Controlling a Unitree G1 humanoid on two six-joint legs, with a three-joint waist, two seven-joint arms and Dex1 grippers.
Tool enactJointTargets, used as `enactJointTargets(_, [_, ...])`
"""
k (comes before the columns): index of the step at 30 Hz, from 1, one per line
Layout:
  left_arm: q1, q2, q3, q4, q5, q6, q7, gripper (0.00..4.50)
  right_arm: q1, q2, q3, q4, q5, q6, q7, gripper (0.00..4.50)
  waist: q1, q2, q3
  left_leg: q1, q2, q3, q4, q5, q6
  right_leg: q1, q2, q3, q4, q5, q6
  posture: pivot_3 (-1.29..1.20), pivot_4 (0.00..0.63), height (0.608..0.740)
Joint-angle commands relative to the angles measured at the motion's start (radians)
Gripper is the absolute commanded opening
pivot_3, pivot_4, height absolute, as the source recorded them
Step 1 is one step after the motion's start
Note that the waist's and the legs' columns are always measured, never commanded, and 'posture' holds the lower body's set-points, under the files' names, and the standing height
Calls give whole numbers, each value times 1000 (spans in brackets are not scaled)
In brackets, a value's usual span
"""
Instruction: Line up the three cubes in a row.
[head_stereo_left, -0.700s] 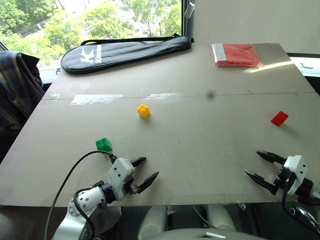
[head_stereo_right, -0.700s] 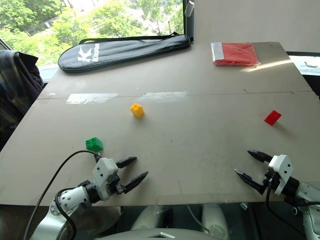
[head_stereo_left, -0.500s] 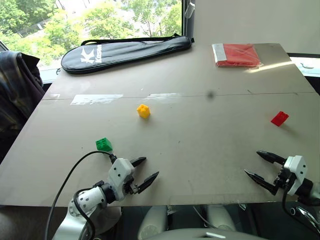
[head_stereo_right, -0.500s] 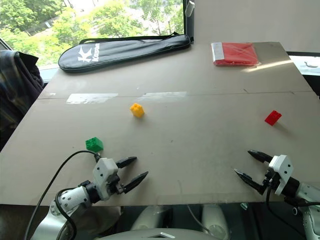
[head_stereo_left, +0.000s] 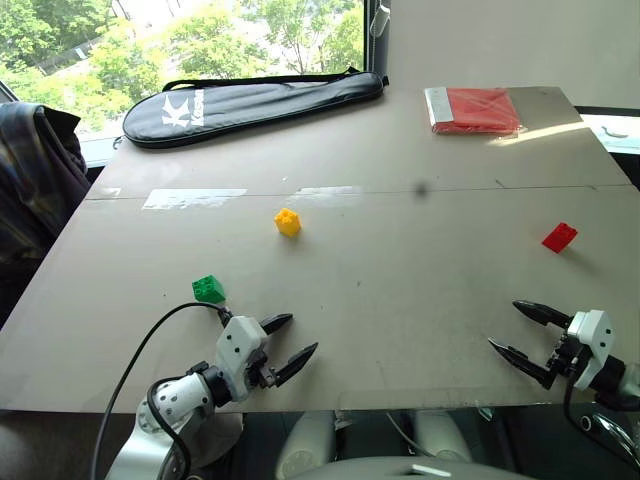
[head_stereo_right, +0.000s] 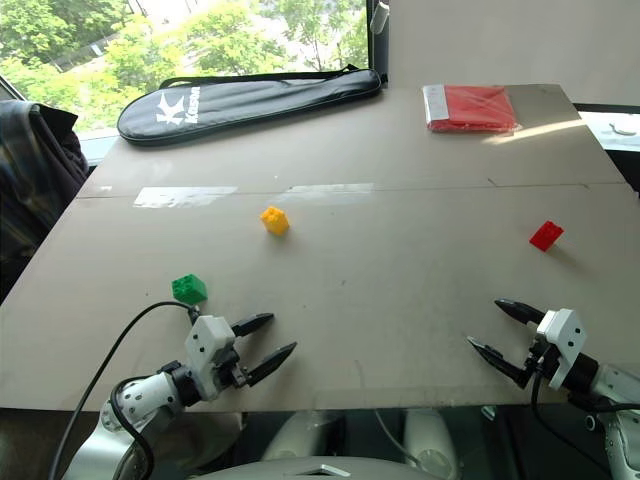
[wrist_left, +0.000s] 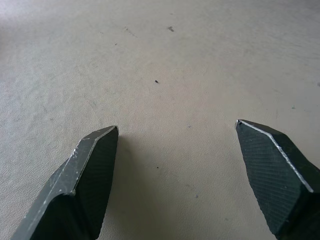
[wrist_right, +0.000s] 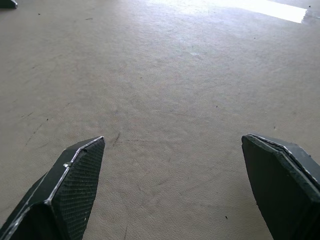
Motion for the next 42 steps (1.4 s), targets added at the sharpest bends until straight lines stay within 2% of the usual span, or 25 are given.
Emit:
enactJointTargets(1, [20, -1, -25, 34, 11, 25, -11, 3797, -2, 3, -11, -16, 6, -13, 0, 4500, 0, 0, 0, 0, 0, 0, 0, 0, 0, 0, 0, 0, 0, 0, 0, 0, 150, 740])
enactJointTargets(11, [-27, 18, -31, 24, 10, 33, -37, 3797, 20, 36, -39, -58, 44, 5, -42, 4500, 9, 2, -1, 0, 0, -1, 1, 0, 0, 0, 0, -1, 0, 0, 0, 0, 150, 740])
enactJointTargets(16, [-91, 44, -39, -18, -13, 76, -68, 3797, 43, 76, -57, -101, 61, 29, -123, 4500, 21, 1, 0, 0, 0, -1, 1, 0, 0, 0, 1, -1, 0, 0, 0, 0, 150, 740])
enactJointTargets(21, [-160, 93, -40, -88, -78, 155, -136, 3797, 54, 134, -87, -193, 80, 106, -271, 4500, 21, 0, 1, -2, 0, -1, 1, 0, 0, -2, 1, -1, 0, 0, -1, 0, 150, 740])
enactJointTargets(25, [-304, 169, -36, -166, -158, 266, -214, 3797, -26, 187, -126, -231, -84, 235, -622, 4500, 20, -2, 1, -13, 0, -2, 3, 1, -2, -13, 2, -2, 3, 2, -2, 0, 150, 740])
enactJointTargets(28, [-413, 212, -49, -201, -188, 339, -244, 3797, -100, 203, -133, -232, -193, 316, -802, 4500, 20, -2, 2, -15, -1, -1, 3, 4, -6, -16, 2, -1, 4, 4, 0, 0, 150, 740])
enactJointTargets(31, [-572, 226, -50, -223, -275, 453, -261, 3797, -210, 248, -143, -209, -247, 425, -978, 4500, 18, -3, 2, -16, -1, -1, 3, 5, -9, -19, 3, 0, 6, 4, 1, 0, 150, 740])
enactJointTargets(36, [-759, 215, -67, -221, -350, 565, -275, 3797, -354, 316, -134, -140, -291, 482, -1115, 4500, 2, -5, 3, -16, -1, -1, 3, 6, -10, -20, 4, 0, 10, 4, 1, 0, 150, 740])
enactJointTargets(42, [-865, 210, -62, -224, -410, 635, -278, 3797, -483, 368, -132, -58, -287, 481, -1181, 4500, -13, -5, 4, -16, -2, 0, 3, 6, -9, -21, 4, 2, 12, 4, 1, 0, 150, 740])
